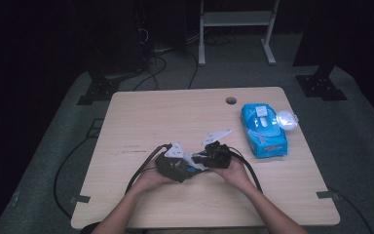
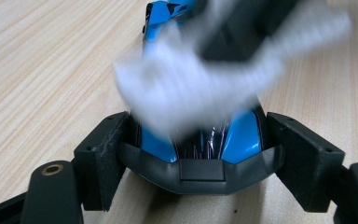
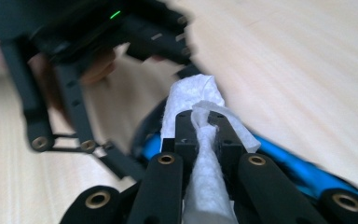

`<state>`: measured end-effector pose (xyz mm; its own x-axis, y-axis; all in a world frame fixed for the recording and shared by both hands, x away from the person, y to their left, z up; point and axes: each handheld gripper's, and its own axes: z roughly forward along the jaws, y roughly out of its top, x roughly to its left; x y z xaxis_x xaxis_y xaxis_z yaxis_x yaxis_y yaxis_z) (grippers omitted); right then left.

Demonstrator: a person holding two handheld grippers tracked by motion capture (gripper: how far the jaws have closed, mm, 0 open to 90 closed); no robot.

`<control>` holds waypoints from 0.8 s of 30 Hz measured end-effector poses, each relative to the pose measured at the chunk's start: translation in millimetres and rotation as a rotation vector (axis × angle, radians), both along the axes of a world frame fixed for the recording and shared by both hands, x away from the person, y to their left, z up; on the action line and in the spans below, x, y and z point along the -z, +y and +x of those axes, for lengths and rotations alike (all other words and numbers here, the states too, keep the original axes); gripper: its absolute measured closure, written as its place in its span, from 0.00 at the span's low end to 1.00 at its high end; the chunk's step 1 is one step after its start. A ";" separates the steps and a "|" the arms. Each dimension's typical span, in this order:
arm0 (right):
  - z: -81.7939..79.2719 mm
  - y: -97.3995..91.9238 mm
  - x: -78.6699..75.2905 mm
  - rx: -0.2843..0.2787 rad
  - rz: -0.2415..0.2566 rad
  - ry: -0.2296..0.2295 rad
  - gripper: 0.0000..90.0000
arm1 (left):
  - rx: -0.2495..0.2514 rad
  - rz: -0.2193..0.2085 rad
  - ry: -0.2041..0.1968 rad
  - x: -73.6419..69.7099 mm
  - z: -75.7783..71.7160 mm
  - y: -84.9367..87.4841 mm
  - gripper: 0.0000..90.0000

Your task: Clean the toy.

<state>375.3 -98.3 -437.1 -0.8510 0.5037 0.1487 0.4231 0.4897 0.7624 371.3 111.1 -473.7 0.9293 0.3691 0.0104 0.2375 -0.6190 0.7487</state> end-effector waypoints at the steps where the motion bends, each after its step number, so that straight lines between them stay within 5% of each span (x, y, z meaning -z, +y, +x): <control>1: 2.5 -1.8 -1.6 0.010 0.004 0.008 0.92 | -0.001 -0.001 0.001 0.1 -0.2 -0.3 0.27; 10: 7.2 29.3 10.1 -0.043 -0.032 0.012 0.92 | 0.004 0.004 0.005 -0.1 -0.3 2.1 0.27; 16: 16.8 0.3 5.7 0.044 -0.055 -0.008 0.92 | -0.002 0.000 0.003 0.1 -0.5 -0.1 0.27; 21: 26.6 -23.4 8.8 0.121 -0.126 -0.031 0.92 | 0.004 0.010 0.002 -0.3 0.2 1.2 0.27; 24: 29.6 -39.5 11.3 0.165 -0.094 -0.011 0.92 | 0.001 0.004 0.006 0.1 0.1 0.5 0.27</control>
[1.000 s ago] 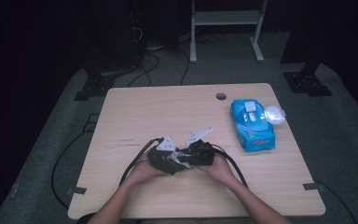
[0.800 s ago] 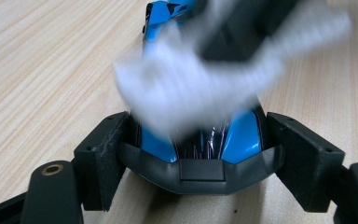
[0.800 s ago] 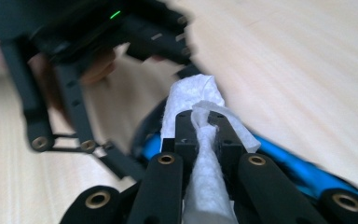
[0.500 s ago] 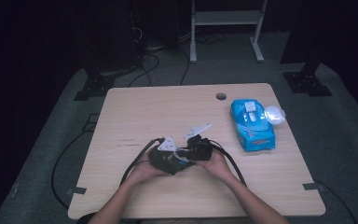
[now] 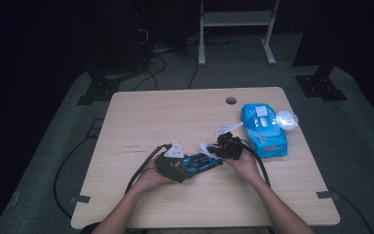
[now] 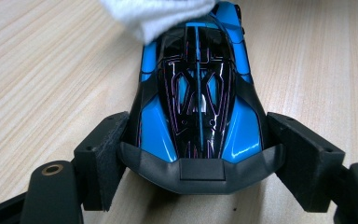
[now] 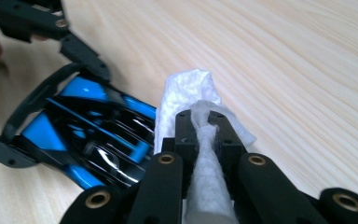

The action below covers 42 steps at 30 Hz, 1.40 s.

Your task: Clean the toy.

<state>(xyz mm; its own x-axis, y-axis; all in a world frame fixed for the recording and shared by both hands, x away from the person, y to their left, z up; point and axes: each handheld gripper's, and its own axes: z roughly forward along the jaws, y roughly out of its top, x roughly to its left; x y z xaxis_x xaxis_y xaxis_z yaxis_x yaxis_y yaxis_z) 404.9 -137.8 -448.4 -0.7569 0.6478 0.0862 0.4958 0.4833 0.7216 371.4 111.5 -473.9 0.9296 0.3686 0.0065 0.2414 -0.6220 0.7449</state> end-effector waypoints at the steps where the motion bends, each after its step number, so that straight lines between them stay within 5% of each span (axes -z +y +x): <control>1: 0.4 -4.3 0.7 0.012 -0.004 -0.010 0.92 | 0.000 0.000 0.000 0.0 0.0 -0.1 0.27; 9: -2.9 -29.7 10.2 0.068 0.019 0.033 0.92 | 0.003 0.004 -0.004 -0.1 -0.3 0.1 0.27; 15: -17.0 -34.1 9.3 0.037 -0.011 0.038 0.92 | 0.008 0.008 -0.008 0.1 0.0 1.1 0.27; 23: -32.0 -39.8 8.5 0.001 0.013 0.081 0.92 | 0.002 -0.001 -0.006 0.9 -0.3 0.0 0.27; 31: -33.7 -2.3 -6.3 -0.109 0.118 0.075 0.92 | -0.001 -0.004 -0.007 1.3 0.0 -2.5 0.27; 42: -35.9 65.8 -0.2 -0.261 0.104 0.107 0.92 | 0.004 0.007 -0.008 0.9 -0.3 -0.3 0.27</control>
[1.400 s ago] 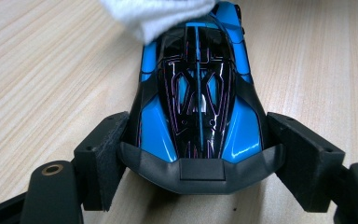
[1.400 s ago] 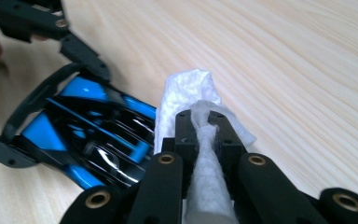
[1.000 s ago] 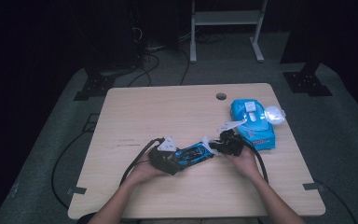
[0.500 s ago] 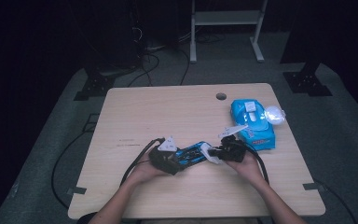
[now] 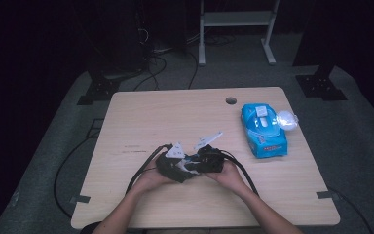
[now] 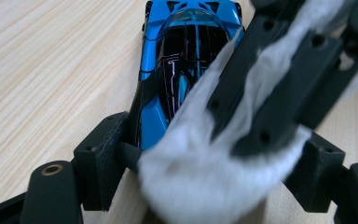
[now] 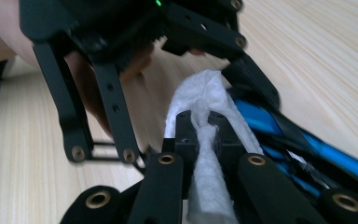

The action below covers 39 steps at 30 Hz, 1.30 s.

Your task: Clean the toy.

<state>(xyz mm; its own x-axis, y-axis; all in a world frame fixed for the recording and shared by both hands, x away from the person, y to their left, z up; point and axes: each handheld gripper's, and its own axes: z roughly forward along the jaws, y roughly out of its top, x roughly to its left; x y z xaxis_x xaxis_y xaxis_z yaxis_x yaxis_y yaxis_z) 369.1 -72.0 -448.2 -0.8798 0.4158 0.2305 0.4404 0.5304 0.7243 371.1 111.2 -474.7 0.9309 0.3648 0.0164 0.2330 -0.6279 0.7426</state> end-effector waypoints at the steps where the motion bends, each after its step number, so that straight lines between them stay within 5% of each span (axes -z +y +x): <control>1: 1.2 1.9 -0.1 0.001 0.014 0.008 0.92 | -0.004 -0.008 0.003 0.3 -0.3 0.0 0.26; 8: 7.2 1.8 -0.5 0.020 0.021 0.010 0.92 | -0.004 -0.004 -0.006 0.6 0.8 -3.8 0.26; 13: 13.1 -10.2 -8.9 0.095 0.042 -0.025 0.92 | -0.004 -0.009 0.001 1.1 0.4 -2.5 0.27; 16: 19.4 -13.8 -5.0 0.122 -0.026 -0.062 0.92 | 0.000 0.001 -0.006 0.7 0.8 -3.0 0.26; 19: 23.6 -19.7 -1.7 0.139 -0.012 -0.044 0.92 | -0.004 -0.003 -0.002 0.7 0.3 -3.3 0.27; 25: 29.8 -39.7 -5.1 0.204 -0.084 -0.112 0.92 | -0.001 -0.004 -0.001 0.8 0.6 -2.2 0.27; 27: 33.5 -51.4 -2.6 0.238 -0.115 -0.115 0.92 | 0.000 0.000 -0.002 0.7 0.9 -1.7 0.27; 30: 37.6 -71.3 1.7 0.295 -0.076 -0.072 0.92 | -0.001 0.000 -0.001 0.9 1.0 -2.1 0.26; 32: 37.9 -79.3 2.5 0.323 -0.117 -0.093 0.92 | 0.000 0.001 -0.003 1.0 0.9 -2.1 0.26; 39: 37.3 -99.3 10.4 0.349 -0.144 -0.058 0.92 | 0.001 0.002 -0.003 1.3 0.9 -2.4 0.26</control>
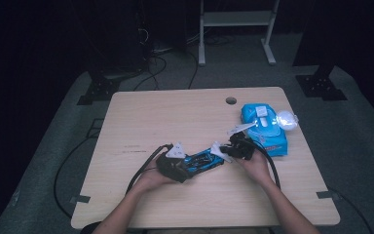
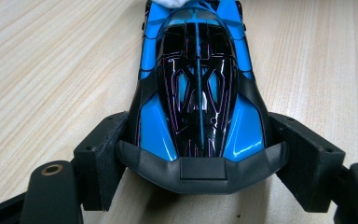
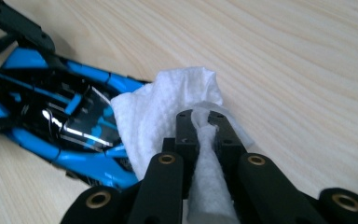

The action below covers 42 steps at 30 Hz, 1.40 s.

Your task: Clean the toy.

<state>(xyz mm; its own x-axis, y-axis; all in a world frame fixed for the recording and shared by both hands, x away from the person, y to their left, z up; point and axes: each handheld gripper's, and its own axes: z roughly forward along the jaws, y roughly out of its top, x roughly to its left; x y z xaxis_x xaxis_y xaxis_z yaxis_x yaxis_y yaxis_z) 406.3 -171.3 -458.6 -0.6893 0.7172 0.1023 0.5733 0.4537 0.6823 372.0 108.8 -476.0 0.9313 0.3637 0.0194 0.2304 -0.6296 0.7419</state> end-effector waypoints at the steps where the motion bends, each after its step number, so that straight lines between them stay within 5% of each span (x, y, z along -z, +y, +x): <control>1: -2.2 -0.4 1.0 -0.007 -0.013 0.003 0.92 | -0.001 0.000 0.000 0.0 -0.1 0.4 0.26; 10: -15.2 -7.6 2.8 -0.031 -0.042 0.031 0.92 | -0.002 0.000 0.001 0.4 0.0 -0.7 0.26; 23: 13.4 12.3 -0.2 0.012 0.012 -0.002 0.91 | 0.000 -0.005 0.009 0.8 0.9 0.3 0.26; 29: -7.8 -5.3 6.3 0.000 -0.003 0.030 0.92 | -0.001 -0.002 0.010 0.8 0.4 1.1 0.26; 35: -23.9 -3.4 -1.9 -0.032 -0.040 -0.001 0.91 | -0.007 -0.009 0.012 1.5 0.3 -0.8 0.26; 40: -22.7 1.6 -11.6 -0.079 0.055 0.009 0.91 | -0.005 -0.008 0.015 1.4 1.0 -0.8 0.26; 42: -22.9 4.2 -8.9 -0.093 0.054 0.022 0.91 | -0.004 -0.006 0.024 0.6 1.5 -0.4 0.26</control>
<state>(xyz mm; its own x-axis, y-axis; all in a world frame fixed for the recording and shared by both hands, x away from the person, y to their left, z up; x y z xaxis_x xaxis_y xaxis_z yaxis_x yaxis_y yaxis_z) 383.4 -167.1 -449.6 -0.7496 0.6434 0.1552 0.5458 0.4682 0.6949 373.5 108.4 -476.6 0.9299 0.3677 -0.0051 0.2508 -0.6241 0.7400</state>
